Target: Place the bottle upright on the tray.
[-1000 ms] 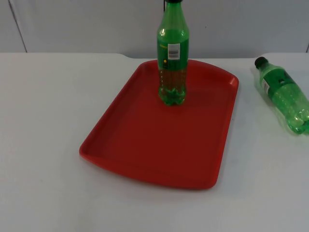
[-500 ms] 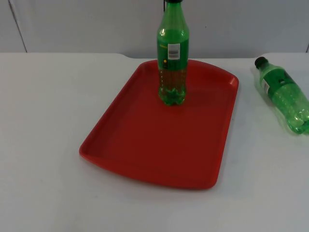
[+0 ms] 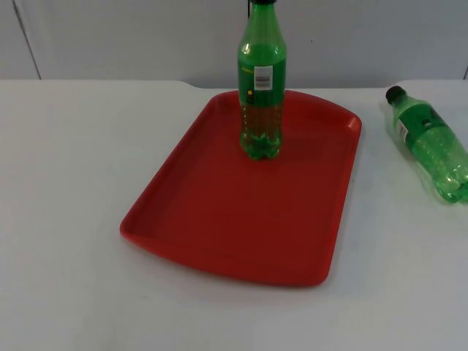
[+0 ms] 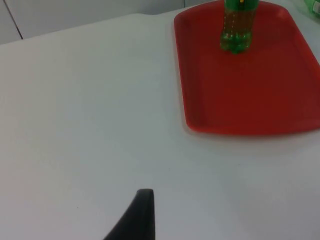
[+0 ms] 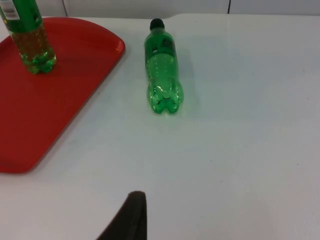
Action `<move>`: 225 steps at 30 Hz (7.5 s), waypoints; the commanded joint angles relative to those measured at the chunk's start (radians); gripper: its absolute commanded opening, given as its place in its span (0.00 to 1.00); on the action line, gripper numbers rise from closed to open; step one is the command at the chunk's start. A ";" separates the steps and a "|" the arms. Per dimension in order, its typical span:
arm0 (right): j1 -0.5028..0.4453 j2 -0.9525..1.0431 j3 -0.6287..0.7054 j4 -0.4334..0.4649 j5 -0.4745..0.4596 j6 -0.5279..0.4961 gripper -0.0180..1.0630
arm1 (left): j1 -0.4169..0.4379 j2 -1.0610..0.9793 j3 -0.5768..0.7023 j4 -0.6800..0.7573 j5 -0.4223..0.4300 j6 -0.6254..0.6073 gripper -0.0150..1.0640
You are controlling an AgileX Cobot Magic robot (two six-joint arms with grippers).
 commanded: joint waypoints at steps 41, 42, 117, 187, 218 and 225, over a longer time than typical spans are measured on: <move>-0.007 -0.004 0.001 0.007 -0.006 0.001 0.99 | 0.001 -0.005 0.003 -0.005 0.003 -0.005 0.99; -0.007 -0.004 0.001 0.007 -0.006 0.001 0.99 | 0.001 -0.005 0.003 -0.005 0.003 -0.005 0.99; -0.007 1.883 -1.363 0.038 0.001 -0.057 0.95 | 0.001 -0.005 0.003 -0.003 0.003 -0.005 0.99; -0.005 2.619 -1.767 0.174 0.001 -0.116 0.44 | 0.001 -0.005 0.003 -0.003 0.003 -0.005 0.99; -0.005 2.174 -1.765 0.143 0.138 -0.120 0.02 | 0.001 -0.005 0.003 -0.003 0.003 -0.005 0.99; -0.005 1.989 -1.618 0.129 0.138 -0.143 0.02 | 0.001 -0.005 0.003 -0.003 0.003 -0.005 0.99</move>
